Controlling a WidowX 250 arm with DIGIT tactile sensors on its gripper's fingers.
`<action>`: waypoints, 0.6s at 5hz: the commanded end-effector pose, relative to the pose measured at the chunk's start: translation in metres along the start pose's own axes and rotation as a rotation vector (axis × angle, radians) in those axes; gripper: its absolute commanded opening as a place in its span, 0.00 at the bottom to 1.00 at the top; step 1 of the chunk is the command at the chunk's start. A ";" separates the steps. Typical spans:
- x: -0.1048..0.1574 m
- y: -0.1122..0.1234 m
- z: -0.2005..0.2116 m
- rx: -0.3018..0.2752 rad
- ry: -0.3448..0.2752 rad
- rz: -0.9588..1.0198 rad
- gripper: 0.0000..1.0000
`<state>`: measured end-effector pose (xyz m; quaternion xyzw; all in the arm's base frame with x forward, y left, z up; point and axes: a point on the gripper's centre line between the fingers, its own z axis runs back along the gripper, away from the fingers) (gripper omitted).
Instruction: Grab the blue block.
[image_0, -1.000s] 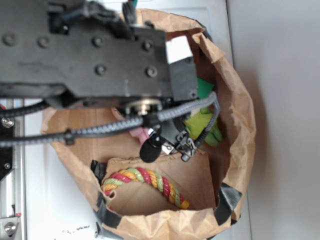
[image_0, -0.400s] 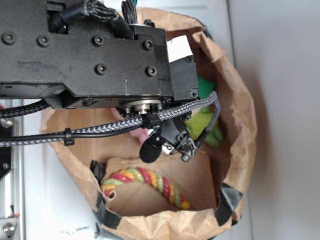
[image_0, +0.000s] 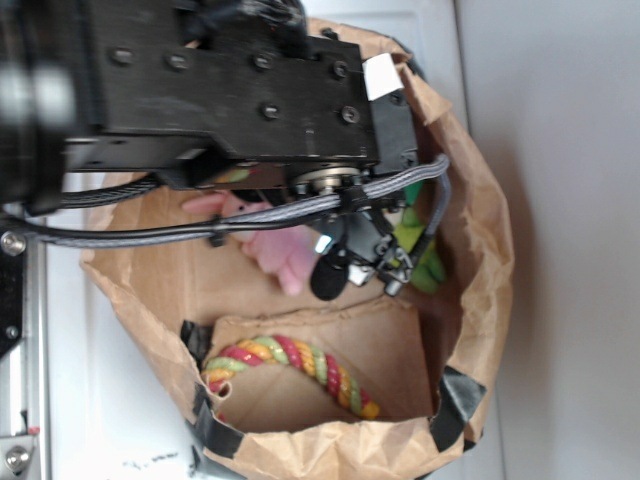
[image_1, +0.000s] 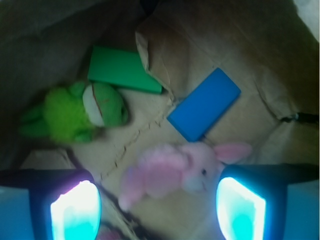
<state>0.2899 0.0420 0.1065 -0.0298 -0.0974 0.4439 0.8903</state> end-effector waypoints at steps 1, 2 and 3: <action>0.015 0.006 -0.021 -0.019 -0.050 0.119 1.00; 0.014 0.007 -0.029 -0.019 -0.050 0.176 1.00; 0.018 0.011 -0.035 -0.001 -0.041 0.259 1.00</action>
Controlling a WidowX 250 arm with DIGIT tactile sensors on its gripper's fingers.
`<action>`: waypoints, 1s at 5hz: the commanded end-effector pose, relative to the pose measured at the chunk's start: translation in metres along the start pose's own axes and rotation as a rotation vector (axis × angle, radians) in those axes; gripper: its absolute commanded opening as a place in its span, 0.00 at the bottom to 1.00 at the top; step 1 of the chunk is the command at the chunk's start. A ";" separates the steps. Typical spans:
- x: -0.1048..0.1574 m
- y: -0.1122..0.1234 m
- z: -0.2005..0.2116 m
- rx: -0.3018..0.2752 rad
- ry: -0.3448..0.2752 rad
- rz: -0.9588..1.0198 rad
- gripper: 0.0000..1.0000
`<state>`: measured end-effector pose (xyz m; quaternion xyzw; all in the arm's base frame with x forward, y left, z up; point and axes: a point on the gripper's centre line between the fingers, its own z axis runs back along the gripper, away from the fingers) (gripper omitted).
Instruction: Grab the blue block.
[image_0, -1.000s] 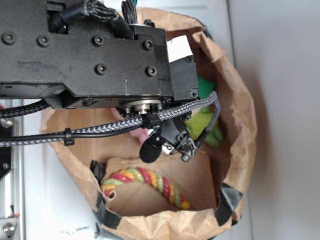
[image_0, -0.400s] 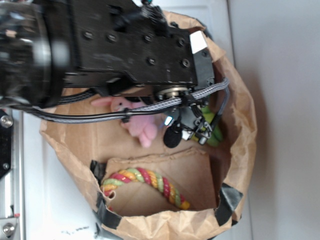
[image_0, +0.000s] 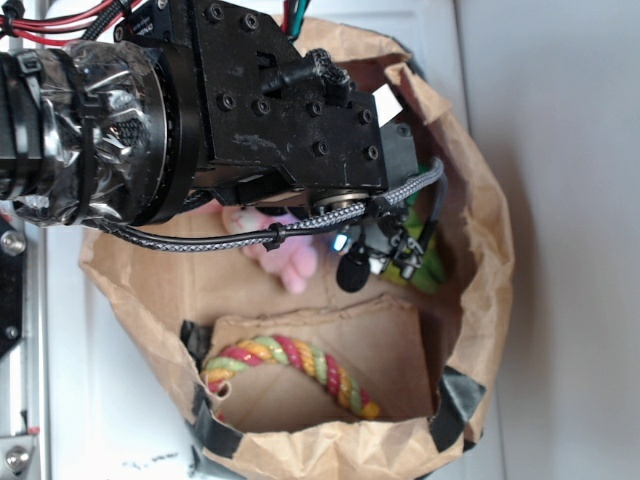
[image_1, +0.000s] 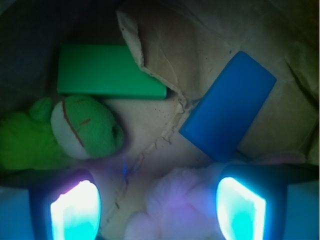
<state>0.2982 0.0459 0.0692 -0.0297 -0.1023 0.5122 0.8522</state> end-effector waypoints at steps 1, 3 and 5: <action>0.023 0.013 0.007 0.000 -0.013 0.158 1.00; 0.052 0.020 0.026 -0.007 0.024 0.203 1.00; 0.038 0.031 0.035 -0.044 0.010 0.260 1.00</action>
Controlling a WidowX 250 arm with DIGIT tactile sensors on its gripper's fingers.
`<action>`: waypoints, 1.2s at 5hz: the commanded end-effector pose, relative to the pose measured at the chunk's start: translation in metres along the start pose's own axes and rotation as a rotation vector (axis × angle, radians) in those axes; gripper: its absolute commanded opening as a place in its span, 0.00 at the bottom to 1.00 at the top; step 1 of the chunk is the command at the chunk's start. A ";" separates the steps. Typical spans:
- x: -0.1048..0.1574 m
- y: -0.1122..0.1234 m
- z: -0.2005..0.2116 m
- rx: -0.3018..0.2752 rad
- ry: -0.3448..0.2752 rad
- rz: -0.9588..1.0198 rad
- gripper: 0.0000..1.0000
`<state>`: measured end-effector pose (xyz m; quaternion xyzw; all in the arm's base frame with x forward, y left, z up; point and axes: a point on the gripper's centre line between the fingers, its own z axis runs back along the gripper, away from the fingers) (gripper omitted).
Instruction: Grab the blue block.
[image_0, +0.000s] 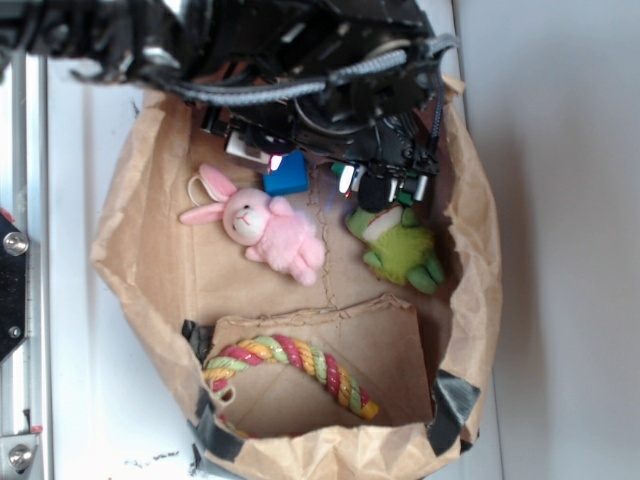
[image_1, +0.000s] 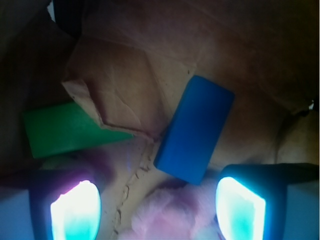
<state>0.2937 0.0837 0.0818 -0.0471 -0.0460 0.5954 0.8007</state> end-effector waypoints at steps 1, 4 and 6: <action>0.002 0.016 0.019 -0.095 -0.087 0.076 1.00; 0.012 0.009 0.004 -0.111 -0.117 0.130 1.00; 0.029 0.004 -0.005 -0.096 -0.138 0.169 1.00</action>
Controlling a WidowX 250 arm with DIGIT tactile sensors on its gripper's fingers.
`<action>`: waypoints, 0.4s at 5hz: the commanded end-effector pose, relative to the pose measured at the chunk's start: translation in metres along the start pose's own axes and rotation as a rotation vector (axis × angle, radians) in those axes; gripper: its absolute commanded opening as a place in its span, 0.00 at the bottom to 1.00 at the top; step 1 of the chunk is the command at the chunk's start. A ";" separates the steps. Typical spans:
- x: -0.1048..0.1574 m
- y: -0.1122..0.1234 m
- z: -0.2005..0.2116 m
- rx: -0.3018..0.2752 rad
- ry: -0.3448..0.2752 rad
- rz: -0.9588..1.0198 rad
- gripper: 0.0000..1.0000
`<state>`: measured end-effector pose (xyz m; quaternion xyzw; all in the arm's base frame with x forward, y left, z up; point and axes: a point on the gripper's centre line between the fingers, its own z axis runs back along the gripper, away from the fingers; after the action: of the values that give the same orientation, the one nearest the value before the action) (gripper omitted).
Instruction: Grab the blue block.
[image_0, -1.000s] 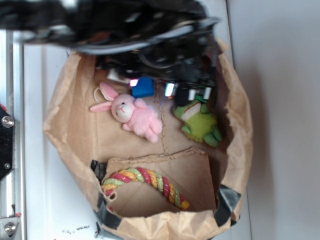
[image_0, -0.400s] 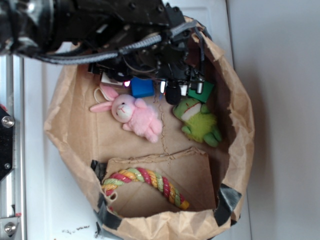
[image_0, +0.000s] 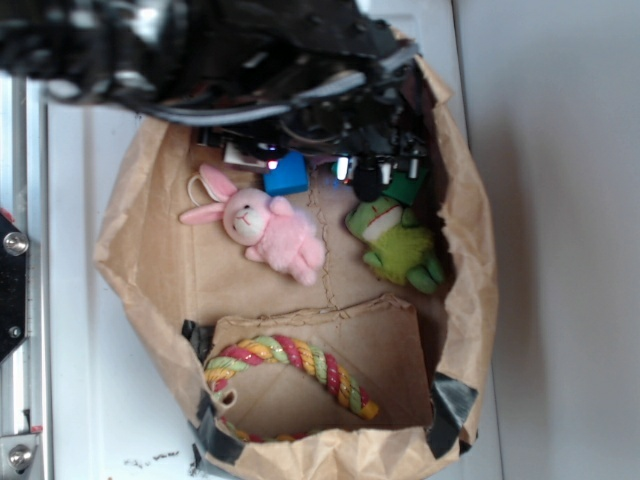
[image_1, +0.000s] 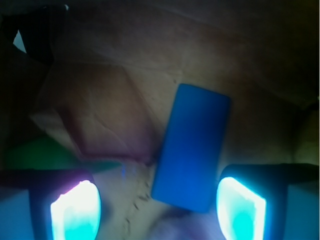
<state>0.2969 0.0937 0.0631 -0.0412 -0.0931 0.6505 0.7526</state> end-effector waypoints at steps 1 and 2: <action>0.025 0.004 0.015 -0.053 -0.031 0.029 1.00; 0.017 0.013 0.012 -0.062 -0.034 0.050 1.00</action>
<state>0.2853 0.0975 0.0520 -0.0425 -0.0878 0.6582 0.7465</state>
